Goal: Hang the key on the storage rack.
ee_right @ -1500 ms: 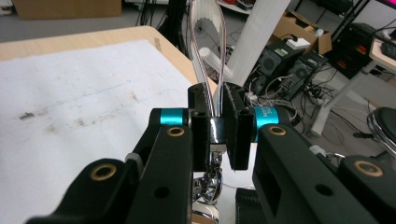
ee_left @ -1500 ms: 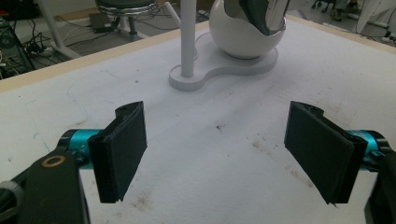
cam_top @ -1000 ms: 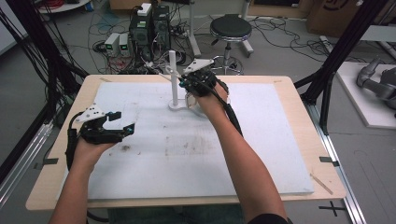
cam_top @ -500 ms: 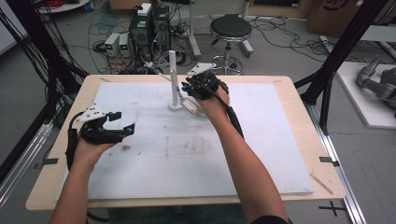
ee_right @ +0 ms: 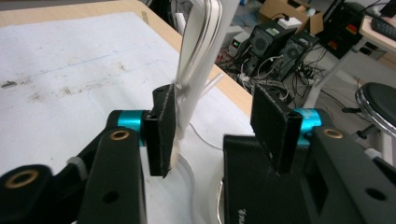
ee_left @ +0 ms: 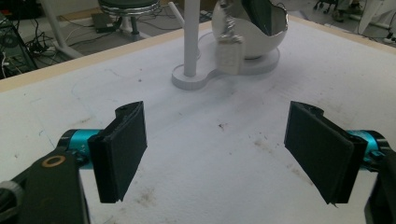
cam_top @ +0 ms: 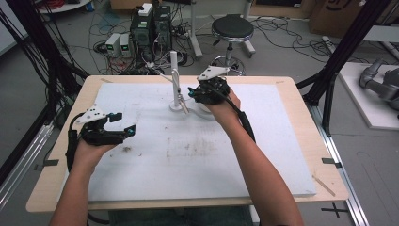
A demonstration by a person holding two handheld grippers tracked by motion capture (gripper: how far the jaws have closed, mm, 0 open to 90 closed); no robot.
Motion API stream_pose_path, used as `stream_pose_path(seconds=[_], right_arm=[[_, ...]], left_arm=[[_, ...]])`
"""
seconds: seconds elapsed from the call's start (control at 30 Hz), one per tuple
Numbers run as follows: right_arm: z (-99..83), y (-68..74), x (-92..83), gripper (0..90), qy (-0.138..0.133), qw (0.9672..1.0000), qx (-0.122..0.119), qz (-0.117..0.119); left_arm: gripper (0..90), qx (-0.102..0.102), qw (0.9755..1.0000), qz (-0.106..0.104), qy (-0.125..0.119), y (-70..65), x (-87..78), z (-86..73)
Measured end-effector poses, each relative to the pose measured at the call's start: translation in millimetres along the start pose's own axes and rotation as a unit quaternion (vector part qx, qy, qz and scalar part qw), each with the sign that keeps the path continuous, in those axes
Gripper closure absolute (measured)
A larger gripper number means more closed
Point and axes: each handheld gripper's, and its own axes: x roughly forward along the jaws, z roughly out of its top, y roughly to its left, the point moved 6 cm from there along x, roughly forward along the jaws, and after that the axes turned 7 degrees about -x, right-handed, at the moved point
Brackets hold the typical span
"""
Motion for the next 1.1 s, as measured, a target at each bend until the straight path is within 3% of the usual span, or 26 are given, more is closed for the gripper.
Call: stream_pose_path(seconds=[0.17,0.27,0.33,0.53,0.73,1.1], right_arm=[[-19.1,-9.5,-16.2,40.4,0.008,0.9997,0.023,-0.003],[-32.4,-13.1,-28.5,39.4,-0.007,0.9992,0.039,-0.007],[-41.6,-15.1,-34.4,36.7,0.006,0.9987,0.05,-0.004],[-71.4,-21.5,-57.9,34.2,0.001,0.9983,0.058,-0.003],[-95.6,-29.2,-79.4,32.5,-0.006,0.9961,0.087,-0.012],[-138.4,-19.1,-97.6,29.6,-0.011,0.9916,0.129,-0.008]], left_arm=[[21.1,0.001,1.0,0.0,0.001,-1.2,1.0,0.4],[21.1,0.001,1.0,0.0,0.003,-1.3,1.9,-0.4],[21.1,0.001,1.0,0.001,0.003,-1.3,1.9,-0.7],[21.1,0.007,0.9999,0.004,0.007,-3.5,1.9,-0.1],[21.1,0.009,0.9999,0.001,0.011,-5.3,4.2,-1.5],[21.1,0.009,0.9999,-0.002,0.01,-3.8,3.4,-2.0]])
